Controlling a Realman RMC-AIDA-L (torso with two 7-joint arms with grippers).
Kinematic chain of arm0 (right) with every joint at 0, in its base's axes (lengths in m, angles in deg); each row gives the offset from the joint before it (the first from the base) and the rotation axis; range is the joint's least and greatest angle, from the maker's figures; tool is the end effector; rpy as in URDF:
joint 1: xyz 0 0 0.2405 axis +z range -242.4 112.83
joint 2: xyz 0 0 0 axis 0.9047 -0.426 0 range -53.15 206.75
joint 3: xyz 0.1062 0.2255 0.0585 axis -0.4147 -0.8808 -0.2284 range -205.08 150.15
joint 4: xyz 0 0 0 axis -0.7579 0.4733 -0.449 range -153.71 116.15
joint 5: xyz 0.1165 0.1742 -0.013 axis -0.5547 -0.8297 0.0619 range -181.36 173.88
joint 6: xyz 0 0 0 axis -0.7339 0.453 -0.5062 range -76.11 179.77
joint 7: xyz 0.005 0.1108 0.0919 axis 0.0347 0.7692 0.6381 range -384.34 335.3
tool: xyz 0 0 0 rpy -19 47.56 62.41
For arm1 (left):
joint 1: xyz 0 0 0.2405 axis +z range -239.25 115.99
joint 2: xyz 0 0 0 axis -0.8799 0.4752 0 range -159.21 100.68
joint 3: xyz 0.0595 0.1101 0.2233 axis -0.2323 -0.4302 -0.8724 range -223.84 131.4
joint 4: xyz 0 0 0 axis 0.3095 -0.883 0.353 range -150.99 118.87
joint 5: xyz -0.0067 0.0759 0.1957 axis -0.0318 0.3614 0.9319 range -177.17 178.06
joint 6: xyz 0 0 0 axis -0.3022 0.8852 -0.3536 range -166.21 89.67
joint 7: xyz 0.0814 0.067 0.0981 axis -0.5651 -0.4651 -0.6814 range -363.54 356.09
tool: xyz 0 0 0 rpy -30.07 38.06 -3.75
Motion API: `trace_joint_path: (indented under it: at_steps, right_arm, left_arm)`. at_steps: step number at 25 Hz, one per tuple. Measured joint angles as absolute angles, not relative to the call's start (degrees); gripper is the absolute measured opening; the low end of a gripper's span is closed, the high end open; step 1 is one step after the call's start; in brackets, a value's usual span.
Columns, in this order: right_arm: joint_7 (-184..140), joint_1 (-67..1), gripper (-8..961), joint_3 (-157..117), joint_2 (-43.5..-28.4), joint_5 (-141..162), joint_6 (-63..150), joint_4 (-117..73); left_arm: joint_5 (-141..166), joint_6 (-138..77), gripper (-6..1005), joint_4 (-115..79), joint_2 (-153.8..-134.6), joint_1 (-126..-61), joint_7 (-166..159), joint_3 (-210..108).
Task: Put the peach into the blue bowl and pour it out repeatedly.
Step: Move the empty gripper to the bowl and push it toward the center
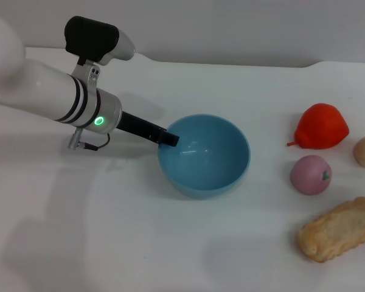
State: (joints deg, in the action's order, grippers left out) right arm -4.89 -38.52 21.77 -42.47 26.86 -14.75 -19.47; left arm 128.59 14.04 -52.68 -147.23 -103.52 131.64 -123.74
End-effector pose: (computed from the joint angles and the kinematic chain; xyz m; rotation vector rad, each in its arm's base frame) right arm 0.3608 0.3258 0.0076 -1.5142 0.6831 0.6894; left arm -0.2398 0.4002 -0.0655 -2.4482 -1.1706 0.0786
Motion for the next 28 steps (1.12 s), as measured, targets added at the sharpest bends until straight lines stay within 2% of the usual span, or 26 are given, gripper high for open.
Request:
trace_joint_path:
  at_steps: [8,13,21,27,28]
  right_arm:
    - [-4.8,-38.3,575,22.2,-42.47,27.3,-14.6,-19.2]
    - [-4.8,-38.3,575,22.0,-42.47,27.3,-14.6,-19.2]
    - [-4.8,-38.2,574,21.8,-42.47,26.9,-14.6,-19.2]
    - [-3.1,-38.2,574,21.8,-42.46,26.9,-14.5,-19.2]
    - [-2.4,-38.2,574,21.8,-42.45,26.9,-14.5,-19.2]
  left_arm:
    - [128.2,14.7,602,-52.0,-147.39,-103.6,131.5,-123.7]
    - [128.2,15.0,421,-52.3,-147.39,-103.7,131.5,-123.7]
    - [128.1,15.3,225,-52.2,-147.39,-104.2,131.5,-123.8]
    - [128.2,15.2,14,-54.9,-147.16,-105.9,132.2,-123.4]
    - [128.3,15.2,11,-55.2,-147.10,-106.5,132.2,-123.3]
